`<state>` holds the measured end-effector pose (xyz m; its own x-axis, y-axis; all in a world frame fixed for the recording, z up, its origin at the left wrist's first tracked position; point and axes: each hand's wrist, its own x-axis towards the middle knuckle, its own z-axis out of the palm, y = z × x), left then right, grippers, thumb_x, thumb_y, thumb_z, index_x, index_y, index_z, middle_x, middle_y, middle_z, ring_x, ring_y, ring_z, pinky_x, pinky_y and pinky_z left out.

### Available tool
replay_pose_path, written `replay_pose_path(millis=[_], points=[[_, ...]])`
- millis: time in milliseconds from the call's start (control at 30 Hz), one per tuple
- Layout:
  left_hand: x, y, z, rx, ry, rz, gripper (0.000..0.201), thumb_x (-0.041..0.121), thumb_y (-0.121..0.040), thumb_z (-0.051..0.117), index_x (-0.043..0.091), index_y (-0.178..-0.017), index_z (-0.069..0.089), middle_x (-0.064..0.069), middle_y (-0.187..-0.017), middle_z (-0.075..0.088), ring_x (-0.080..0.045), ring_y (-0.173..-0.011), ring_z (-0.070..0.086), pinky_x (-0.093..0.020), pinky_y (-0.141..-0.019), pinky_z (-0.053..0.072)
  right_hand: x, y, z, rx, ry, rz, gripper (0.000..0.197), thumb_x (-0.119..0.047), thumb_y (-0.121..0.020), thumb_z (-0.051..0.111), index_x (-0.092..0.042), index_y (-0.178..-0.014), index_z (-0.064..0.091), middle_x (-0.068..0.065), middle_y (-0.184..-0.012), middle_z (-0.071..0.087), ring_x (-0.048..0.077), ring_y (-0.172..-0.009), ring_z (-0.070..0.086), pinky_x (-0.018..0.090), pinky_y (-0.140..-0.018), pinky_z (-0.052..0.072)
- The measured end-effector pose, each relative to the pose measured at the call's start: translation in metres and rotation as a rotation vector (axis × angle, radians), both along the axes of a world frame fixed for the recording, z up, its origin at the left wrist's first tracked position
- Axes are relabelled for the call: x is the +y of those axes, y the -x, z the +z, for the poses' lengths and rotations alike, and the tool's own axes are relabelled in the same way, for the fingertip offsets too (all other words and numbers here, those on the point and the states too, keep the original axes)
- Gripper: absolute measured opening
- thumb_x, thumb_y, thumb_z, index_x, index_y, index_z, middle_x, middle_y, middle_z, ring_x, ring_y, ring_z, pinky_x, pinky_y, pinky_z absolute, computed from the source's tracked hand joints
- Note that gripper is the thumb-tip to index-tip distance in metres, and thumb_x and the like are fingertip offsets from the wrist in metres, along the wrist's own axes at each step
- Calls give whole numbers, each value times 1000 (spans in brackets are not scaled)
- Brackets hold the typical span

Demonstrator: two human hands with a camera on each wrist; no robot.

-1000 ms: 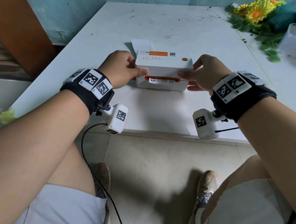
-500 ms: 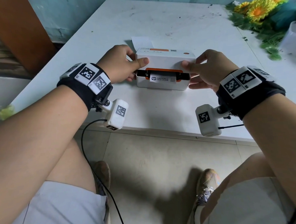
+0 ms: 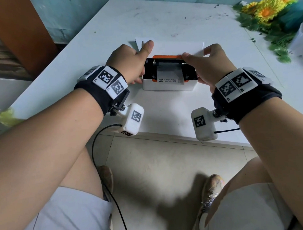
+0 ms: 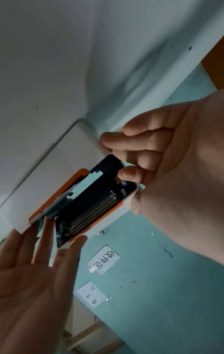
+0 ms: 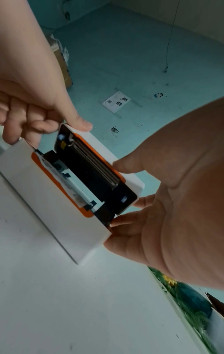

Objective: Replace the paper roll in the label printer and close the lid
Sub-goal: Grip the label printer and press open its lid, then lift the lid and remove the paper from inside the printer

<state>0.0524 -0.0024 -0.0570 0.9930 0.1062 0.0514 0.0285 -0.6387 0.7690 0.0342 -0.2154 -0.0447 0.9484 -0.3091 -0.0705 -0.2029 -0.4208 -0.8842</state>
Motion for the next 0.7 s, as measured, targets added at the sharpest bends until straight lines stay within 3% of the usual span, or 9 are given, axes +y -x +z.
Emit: replay_pose_path(millis=[100,167,267,333,400,500,567,633,700], points=[[-6,0,1,-19,-143,25,86,77,-98,30,14,-56,70,-2,-58,74,-22,-60,76,-40,-90,59,-1,-6,-4,5,69,15,53,-34,-95,71,-15,-138,47,1,-107,62,18,-84,63,26,-63,50],[-7,-1,1,-21,-194,52,87,76,-99,26,15,-63,77,-1,-63,76,-22,-69,74,-40,-91,56,-1,-8,-5,1,118,11,49,-27,-98,67,-14,-140,45,2,-105,58,18,-76,56,24,-54,40],[-8,-5,0,-58,-227,28,78,67,-103,33,9,-79,78,-4,-75,75,-27,-77,69,-39,-84,55,2,-9,-5,-7,128,-26,49,-28,-100,68,-16,-142,48,4,-117,64,23,-95,63,34,-77,59],[-13,-3,-1,-79,-252,-21,67,55,-107,42,5,-66,59,-8,-63,57,-25,-60,54,-37,-62,41,4,-9,-4,-23,105,-56,51,-32,-100,70,-18,-145,51,5,-128,67,24,-110,70,40,-99,60],[-19,0,-1,-68,-259,-75,59,44,-108,50,4,-66,56,-10,-59,47,-25,-56,47,-39,-56,31,5,-13,-5,-24,78,-62,52,-34,-98,72,-16,-144,55,8,-133,69,26,-118,71,44,-103,59],[-22,2,-4,-74,-291,-144,44,40,-104,55,0,-97,73,-22,-92,72,-36,-87,68,-40,-76,53,6,-15,-5,-1,44,-61,34,-38,-95,76,-9,-112,71,9,-99,66,23,-90,67,55,-100,61],[-21,1,-3,-104,-306,-131,30,36,-103,59,9,-96,69,-17,-107,73,-33,-100,67,-41,-91,56,7,-16,-6,17,24,-79,34,-43,-90,77,-17,-76,60,9,-85,55,25,-76,60,60,-95,62],[-21,0,-3,-124,-287,-99,25,35,-102,63,13,-111,70,-8,-120,70,-28,-110,64,-32,-97,51,6,-16,-6,29,17,-106,44,-46,-90,75,-22,-65,49,9,-83,57,31,-77,69,61,-94,62],[-21,-2,-6,-135,-261,-79,32,34,-100,65,15,-125,67,-3,-129,67,-24,-117,62,-27,-91,45,7,-15,-4,22,17,-102,45,-47,-93,73,-19,-64,53,10,-84,59,32,-80,70,60,-94,62]])
